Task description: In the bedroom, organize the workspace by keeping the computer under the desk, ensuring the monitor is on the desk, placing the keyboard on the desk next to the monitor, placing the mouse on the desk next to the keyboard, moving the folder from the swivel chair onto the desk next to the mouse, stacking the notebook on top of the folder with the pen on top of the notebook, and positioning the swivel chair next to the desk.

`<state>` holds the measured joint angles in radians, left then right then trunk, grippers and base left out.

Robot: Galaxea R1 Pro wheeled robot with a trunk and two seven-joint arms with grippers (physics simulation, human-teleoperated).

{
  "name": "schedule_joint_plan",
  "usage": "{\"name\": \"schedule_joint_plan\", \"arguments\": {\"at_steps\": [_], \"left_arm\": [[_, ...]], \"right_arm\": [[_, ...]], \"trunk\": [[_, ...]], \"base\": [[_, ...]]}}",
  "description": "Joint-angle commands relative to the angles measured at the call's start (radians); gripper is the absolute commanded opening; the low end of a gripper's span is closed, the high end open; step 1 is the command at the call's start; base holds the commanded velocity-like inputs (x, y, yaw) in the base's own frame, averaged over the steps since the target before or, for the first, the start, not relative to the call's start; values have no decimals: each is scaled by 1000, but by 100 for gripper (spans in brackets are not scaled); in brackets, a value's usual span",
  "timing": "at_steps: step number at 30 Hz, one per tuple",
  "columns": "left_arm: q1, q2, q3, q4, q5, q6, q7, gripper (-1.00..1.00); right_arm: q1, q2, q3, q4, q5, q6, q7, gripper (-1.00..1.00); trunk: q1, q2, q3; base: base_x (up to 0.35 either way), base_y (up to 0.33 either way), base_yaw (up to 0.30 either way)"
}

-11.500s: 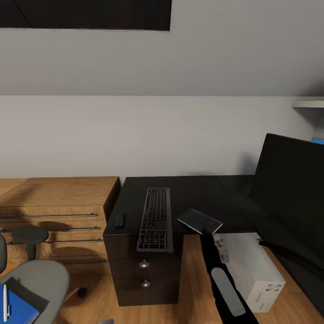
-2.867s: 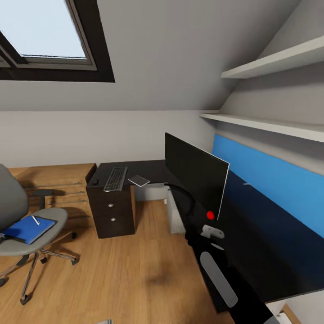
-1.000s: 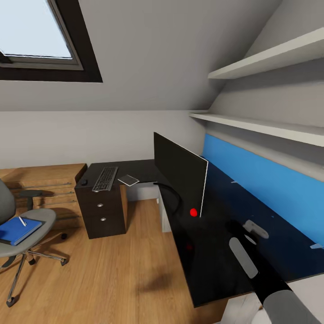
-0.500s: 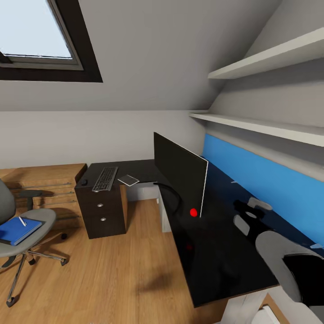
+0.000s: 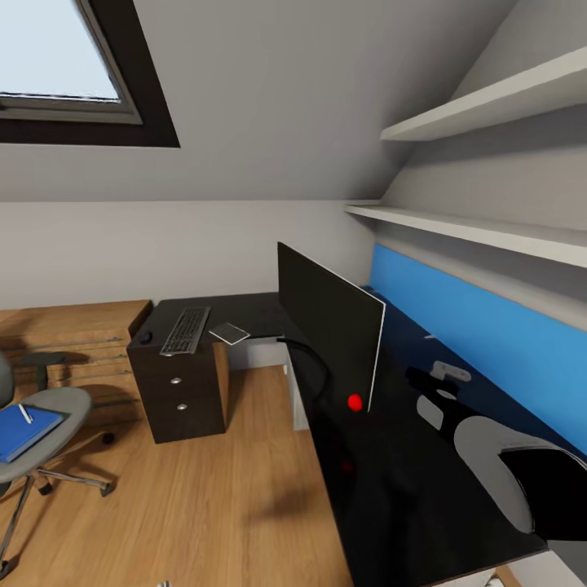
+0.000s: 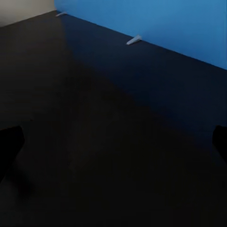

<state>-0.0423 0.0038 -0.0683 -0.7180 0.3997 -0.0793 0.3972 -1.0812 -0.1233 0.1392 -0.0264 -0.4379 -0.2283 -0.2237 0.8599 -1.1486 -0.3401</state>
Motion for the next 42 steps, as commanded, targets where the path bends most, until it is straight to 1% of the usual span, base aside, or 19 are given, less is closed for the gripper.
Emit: {"name": "schedule_joint_plan", "arguments": {"at_steps": [1, 7, 12, 14, 15, 18, 19, 22, 30, 42], "left_arm": [[-1, 1, -5, 0, 11, -6, 7, 100], [-1, 1, -6, 17, 10, -7, 7, 100], [-1, 1, -6, 24, 10, -7, 6, 100], [-1, 1, -6, 25, 9, -7, 6, 100], [-1, 1, -5, 26, 9, -7, 6, 100], [-1, 1, -5, 26, 8, -7, 6, 100], [-1, 0, -5, 26, 8, -7, 6, 100], [-1, 0, -5, 26, 8, -7, 6, 100], [-1, -1, -5, 26, 8, -7, 6, 100], [-1, -1, -6, 26, 8, -7, 6, 100]], "right_arm": [[-1, 0, 9, 1, -8, -2, -1, 100], [1, 0, 11, 0, -2, -3, 12, 100], [1, 2, 13, -1, 27, -3, 66, 100], [1, 3, 14, 0, 45, -3, 100, 100], [1, 5, 15, 0, 59, -3, 143, 100], [1, 13, 14, 0, 63, -3, 163, 100], [1, 20, 14, 0, 65, -3, 171, 100], [1, 35, 14, 0, 68, -3, 179, 100], [3, 50, 14, 1, 70, -3, 184, 100], [9, 54, 14, 0, 72, -3, 186, 100]], "trunk": [[0, -1, -1], [0, -1, -1], [0, -1, -1], [0, -1, -1], [0, -1, -1], [0, -1, -1], [0, -1, -1], [0, -1, -1], [0, -1, -1], [0, -1, -1]], "base": [[194, -24, 0], [55, -7, 0], [7, -1, 0], [3, 0, 0], [0, 0, 0], [0, 0, 0], [0, 0, 0], [0, 0, 0], [0, 0, 64], [0, 0, 250]]}}
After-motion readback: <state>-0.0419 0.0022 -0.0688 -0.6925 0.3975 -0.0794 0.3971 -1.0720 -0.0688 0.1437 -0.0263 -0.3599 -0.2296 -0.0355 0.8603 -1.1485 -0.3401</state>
